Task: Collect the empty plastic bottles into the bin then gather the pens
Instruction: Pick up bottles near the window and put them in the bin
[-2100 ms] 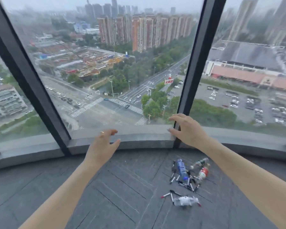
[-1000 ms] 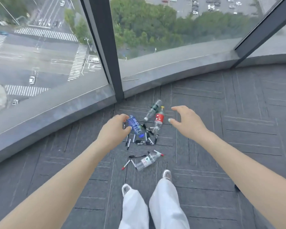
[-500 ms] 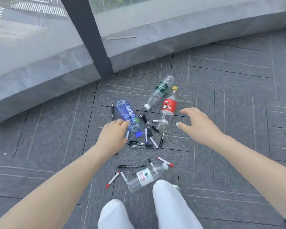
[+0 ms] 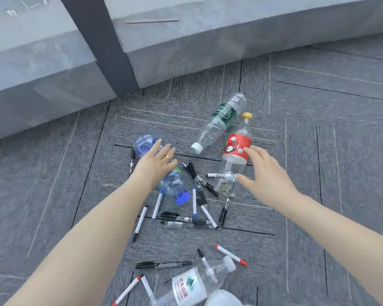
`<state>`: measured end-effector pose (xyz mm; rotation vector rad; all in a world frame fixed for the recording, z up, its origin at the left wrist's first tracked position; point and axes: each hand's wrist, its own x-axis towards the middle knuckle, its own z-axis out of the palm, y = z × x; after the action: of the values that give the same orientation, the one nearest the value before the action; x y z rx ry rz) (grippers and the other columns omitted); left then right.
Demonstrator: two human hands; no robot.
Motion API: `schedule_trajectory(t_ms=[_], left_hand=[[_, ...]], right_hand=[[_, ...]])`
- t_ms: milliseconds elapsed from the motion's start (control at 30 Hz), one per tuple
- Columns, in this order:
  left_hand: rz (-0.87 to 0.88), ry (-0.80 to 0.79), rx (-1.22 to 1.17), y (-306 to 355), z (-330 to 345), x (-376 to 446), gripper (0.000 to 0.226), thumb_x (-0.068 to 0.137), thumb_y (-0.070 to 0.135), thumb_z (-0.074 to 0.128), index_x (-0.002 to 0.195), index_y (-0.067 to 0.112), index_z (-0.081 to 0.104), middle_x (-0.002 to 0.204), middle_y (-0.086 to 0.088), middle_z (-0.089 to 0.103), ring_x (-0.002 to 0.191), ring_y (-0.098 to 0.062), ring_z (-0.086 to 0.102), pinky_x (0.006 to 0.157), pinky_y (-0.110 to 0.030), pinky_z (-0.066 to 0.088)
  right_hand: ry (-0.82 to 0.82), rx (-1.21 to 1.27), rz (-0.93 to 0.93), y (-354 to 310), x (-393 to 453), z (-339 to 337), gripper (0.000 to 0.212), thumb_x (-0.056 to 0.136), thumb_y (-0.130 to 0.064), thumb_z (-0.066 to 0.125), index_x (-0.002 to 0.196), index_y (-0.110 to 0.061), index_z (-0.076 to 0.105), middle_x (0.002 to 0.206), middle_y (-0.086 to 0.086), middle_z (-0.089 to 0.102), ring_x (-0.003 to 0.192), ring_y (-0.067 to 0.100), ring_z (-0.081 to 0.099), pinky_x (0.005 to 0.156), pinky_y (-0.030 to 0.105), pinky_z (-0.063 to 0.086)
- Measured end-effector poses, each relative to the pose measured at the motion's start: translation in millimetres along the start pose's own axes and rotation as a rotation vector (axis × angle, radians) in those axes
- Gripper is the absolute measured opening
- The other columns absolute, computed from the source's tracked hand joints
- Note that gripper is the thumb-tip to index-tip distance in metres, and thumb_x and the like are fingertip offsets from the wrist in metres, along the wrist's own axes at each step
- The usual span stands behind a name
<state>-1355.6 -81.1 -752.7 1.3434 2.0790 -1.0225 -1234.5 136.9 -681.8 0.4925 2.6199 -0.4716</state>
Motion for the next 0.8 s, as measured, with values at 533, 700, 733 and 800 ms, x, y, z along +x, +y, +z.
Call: schedule_trajectory(t_ms=[533, 700, 733, 800], left_hand=[[-0.552, 0.463, -1.642, 20.7, 35.5, -105.8, 0.056, 0.064, 0.046, 0.075, 0.110, 0.031, 0.046, 0.106, 0.010, 0.061, 0.098, -0.014, 0.060, 0.081, -0.034, 0.046], [-0.701, 0.505, -1.985, 17.3, 20.2, -137.6, 0.039, 0.074, 0.030, 0.073, 0.100, 0.035, 0.044, 0.097, 0.016, 0.061, 0.089, 0.005, 0.057, 0.066, -0.013, 0.037], [-0.709, 0.517, -2.000, 16.6, 14.3, -148.6, 0.040, 0.075, 0.028, 0.073, 0.101, 0.033, 0.044, 0.096, 0.017, 0.060, 0.087, 0.008, 0.055, 0.065, -0.010, 0.036], [-0.721, 0.507, -2.044, 16.1, -2.8, -177.5, 0.043, 0.076, 0.025, 0.073, 0.104, 0.033, 0.042, 0.094, 0.019, 0.059, 0.084, 0.013, 0.052, 0.064, -0.008, 0.034]], right_hand=[[0.129, 0.699, 0.815, -19.7, 100.9, 69.2, 0.122, 0.068, -0.047, 0.078, 0.149, -0.017, -0.009, 0.149, 0.020, 0.028, 0.137, 0.039, 0.028, 0.111, 0.055, 0.024], [0.203, 0.964, 0.908, -24.3, 76.8, 55.0, 0.088, 0.070, -0.032, 0.079, 0.137, -0.008, 0.026, 0.125, 0.017, 0.051, 0.112, 0.036, 0.053, 0.095, 0.044, 0.042], [0.218, 0.992, 0.897, -27.1, 67.1, 45.2, 0.085, 0.070, -0.031, 0.079, 0.134, -0.009, 0.029, 0.120, 0.016, 0.053, 0.107, 0.035, 0.055, 0.092, 0.043, 0.044], [0.232, 1.000, 0.838, -39.0, 41.3, 17.9, 0.080, 0.069, -0.030, 0.078, 0.131, -0.011, 0.032, 0.108, 0.011, 0.054, 0.096, 0.031, 0.056, 0.088, 0.042, 0.047]])
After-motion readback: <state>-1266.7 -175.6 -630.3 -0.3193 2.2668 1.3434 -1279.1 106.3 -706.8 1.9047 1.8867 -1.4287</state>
